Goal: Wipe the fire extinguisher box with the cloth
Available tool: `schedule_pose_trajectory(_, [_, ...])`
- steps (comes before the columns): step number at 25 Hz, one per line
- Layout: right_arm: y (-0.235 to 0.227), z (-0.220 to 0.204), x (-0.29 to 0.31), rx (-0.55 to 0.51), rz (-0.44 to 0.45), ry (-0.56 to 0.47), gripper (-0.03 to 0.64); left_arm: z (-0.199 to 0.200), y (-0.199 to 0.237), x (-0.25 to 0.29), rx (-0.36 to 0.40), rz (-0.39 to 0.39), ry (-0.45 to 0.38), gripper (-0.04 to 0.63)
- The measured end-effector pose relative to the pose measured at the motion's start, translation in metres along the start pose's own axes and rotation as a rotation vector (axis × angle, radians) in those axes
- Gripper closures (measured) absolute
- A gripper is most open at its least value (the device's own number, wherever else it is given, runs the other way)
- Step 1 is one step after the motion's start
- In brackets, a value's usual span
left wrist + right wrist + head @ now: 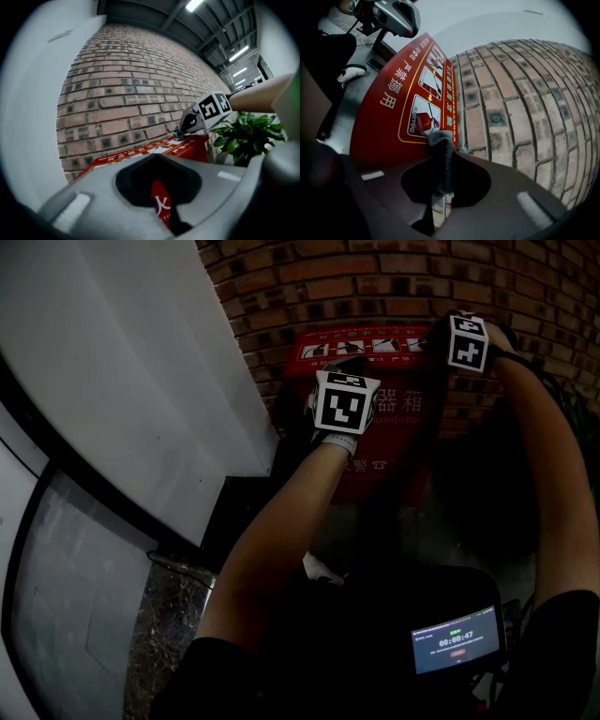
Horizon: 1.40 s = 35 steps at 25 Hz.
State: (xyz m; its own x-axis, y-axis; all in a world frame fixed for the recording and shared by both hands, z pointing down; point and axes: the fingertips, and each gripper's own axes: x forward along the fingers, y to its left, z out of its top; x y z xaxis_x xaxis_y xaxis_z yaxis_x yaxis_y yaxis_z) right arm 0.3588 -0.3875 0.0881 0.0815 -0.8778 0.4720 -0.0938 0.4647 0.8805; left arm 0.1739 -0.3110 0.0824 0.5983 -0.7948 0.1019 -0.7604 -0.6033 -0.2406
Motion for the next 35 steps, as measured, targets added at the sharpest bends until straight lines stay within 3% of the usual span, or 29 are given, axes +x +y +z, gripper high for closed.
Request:
schedule_pose_trajectory(6, [-0.014,0.029,-0.027,0.016,-0.057,-0.081,0.588,-0.006,0.029,-0.016,0.004,0.052,-0.002,0.592])
schedule_pose_trajectory(10, [-0.006,0.062,-0.031,-0.048,-0.058,-0.099,0.588,-0.019,0.049,-0.03,-0.033,0.078,0.017,0.592])
schedule_pose_trajectory(20, [-0.002,0.185,-0.041,-0.128,-0.027,-0.231,0.588,-0.029,0.107,-0.057,0.004,0.155,0.005,0.592])
schedule_pose_trajectory(28, [0.004,0.27,-0.026,-0.213,-0.02,-0.29,0.588,-0.039,0.127,-0.059,0.01,0.137,-0.021,0.592])
schedule_pose_trajectory(35, [0.013,0.307,-0.002,-0.302,0.002,-0.286,0.588,-0.042,0.131,-0.062,0.007,0.099,-0.029,0.592])
